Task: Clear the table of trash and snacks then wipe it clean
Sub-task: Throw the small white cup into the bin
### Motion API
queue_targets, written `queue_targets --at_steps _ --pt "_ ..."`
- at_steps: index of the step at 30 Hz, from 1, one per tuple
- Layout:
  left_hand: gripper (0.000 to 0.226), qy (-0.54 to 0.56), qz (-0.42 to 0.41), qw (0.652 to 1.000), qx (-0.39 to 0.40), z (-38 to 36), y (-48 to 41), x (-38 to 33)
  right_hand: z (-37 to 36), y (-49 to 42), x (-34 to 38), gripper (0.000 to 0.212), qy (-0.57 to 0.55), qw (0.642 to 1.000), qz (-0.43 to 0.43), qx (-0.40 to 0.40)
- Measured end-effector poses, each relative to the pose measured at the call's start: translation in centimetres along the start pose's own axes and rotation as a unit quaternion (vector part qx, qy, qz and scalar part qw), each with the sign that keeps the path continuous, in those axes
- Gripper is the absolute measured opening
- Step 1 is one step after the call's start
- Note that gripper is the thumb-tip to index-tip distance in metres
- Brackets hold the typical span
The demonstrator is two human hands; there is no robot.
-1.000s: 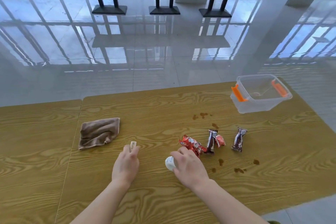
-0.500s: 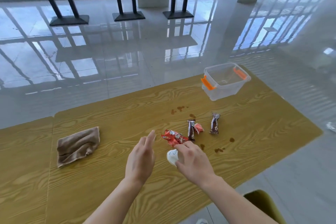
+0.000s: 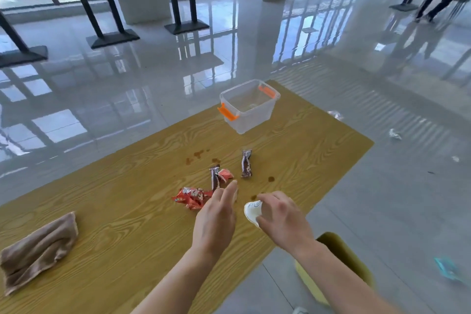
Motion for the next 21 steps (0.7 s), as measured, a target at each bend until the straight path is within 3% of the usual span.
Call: queue_targets --at_steps 15,21 --pt "0.061 0.025 -0.047 0.993 0.101 -15.6 -1.3 -15.7 7.8 1.2 -21.1 0.043 0.013 0.988 -0.149 -0.029" --pt "0.059 0.03 -0.068 0.984 0.163 -23.7 0.4 -20.2 8.7 2.8 -29.4 0.045 0.027 0.975 -0.219 0.01"
Point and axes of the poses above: each hand's wrist, its own y-axis away from the middle knuckle, its own z-axis out of the back of the hand, x = y × z, the point moved 3 cm from there along -y, towards the middle knuckle, and after that the axes turned 13 degrees about -x, right-handed, at the moved point
